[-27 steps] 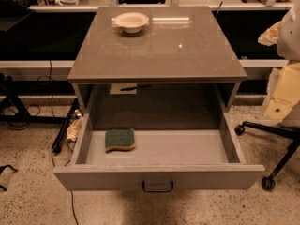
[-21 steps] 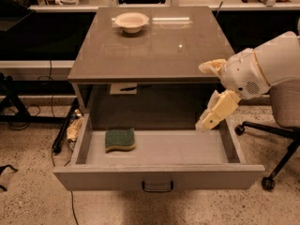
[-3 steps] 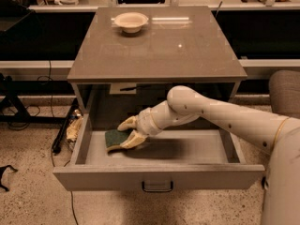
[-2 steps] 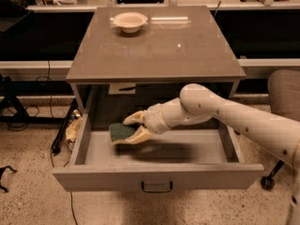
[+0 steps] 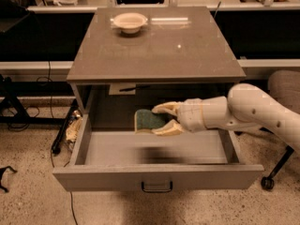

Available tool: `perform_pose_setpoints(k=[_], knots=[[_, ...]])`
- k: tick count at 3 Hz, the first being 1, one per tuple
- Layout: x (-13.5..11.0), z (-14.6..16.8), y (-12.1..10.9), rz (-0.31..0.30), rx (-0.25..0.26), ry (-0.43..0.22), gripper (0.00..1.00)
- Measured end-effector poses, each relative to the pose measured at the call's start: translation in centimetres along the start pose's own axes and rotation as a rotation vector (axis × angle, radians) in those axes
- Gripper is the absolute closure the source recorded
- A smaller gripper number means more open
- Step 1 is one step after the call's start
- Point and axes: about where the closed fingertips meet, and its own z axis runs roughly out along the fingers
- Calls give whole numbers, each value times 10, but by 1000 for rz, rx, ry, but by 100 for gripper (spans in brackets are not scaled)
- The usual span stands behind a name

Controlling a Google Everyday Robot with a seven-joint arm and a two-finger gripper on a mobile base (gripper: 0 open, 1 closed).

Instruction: Pick sponge from top drawer and place on counter

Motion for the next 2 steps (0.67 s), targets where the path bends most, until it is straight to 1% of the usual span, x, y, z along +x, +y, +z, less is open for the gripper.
perform_pose_setpoints(k=[1,2], knots=[[-3,-54,-1,0,105,4,100],[1,-62,0,8,119,11,100]])
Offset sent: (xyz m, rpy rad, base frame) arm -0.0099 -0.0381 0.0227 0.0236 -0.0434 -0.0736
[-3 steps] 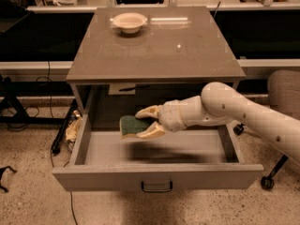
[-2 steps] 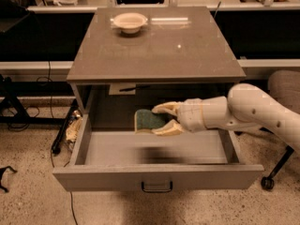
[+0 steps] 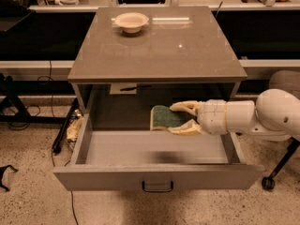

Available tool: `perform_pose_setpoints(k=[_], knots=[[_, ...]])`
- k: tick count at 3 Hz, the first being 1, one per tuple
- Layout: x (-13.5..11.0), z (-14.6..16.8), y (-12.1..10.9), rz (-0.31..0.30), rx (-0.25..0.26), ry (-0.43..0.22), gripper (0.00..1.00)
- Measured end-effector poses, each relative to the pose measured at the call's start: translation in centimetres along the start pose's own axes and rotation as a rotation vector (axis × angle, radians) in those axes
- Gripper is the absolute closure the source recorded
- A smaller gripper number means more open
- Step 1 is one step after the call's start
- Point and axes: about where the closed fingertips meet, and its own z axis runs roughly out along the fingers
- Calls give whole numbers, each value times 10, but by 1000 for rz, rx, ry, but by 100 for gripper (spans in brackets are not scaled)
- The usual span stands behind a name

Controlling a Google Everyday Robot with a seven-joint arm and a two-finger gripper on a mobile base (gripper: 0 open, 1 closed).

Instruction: Pick sponge from top drawer and place on counter

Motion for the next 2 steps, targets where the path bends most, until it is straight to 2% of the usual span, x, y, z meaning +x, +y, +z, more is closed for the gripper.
perform_pose_setpoints(k=[1,2], knots=[[-3,-2,-11,-7,45,-39,100],[-21,-19,-48,-85,138,-93,100]])
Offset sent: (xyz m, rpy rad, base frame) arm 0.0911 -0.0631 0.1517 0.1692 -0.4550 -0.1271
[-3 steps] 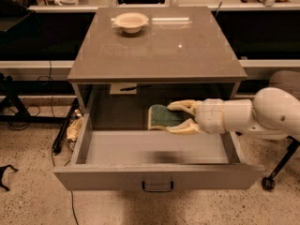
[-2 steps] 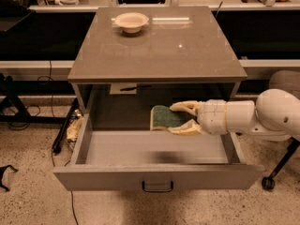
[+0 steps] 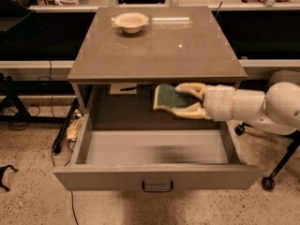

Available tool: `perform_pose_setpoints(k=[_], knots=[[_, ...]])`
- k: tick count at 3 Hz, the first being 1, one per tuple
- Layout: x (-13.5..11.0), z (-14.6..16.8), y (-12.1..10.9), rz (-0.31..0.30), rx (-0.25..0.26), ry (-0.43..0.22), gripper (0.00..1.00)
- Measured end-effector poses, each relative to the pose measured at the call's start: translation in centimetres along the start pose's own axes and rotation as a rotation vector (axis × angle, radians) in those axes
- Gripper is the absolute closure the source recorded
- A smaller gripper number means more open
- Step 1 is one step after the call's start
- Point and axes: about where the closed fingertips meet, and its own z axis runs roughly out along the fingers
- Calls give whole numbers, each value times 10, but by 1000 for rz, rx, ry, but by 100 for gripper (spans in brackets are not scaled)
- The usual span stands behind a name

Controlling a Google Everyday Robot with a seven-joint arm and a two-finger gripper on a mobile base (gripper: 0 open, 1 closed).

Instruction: Pick sponge from top drawer and place on counter

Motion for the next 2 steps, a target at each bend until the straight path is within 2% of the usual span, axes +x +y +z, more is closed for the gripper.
perform_pose_setpoints(k=[1,2], knots=[[-29,-20,-74,-112,145,-24,100],[-47,-23,-135,-145,268,-22,100]])
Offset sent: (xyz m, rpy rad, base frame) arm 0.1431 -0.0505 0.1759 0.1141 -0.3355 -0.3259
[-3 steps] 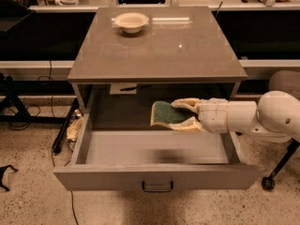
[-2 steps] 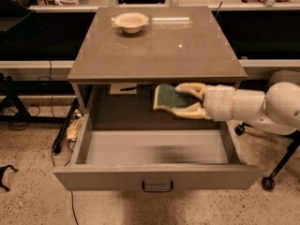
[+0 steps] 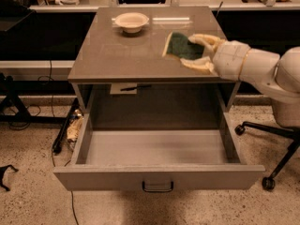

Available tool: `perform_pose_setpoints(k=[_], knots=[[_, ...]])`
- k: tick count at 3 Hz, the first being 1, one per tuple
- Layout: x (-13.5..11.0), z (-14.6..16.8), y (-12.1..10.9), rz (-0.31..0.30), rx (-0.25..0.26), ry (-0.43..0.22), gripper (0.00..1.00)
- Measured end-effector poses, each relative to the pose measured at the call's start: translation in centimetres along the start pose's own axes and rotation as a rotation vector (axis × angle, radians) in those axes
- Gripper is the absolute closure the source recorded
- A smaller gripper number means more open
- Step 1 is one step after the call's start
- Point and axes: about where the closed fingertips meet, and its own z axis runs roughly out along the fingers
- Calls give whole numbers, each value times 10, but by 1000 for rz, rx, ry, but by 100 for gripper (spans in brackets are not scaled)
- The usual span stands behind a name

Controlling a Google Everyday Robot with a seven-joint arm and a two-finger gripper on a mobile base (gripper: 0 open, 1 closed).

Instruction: Pick sponge from top drawer and place on counter

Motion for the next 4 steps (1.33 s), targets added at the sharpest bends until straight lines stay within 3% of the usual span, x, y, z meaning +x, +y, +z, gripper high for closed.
perform_pose_setpoints(k=[1,2,4], knots=[[2,31,-47,28,80,1,100],[2,31,-47,28,80,1,100],[6,68,-84,59,190,63,100]])
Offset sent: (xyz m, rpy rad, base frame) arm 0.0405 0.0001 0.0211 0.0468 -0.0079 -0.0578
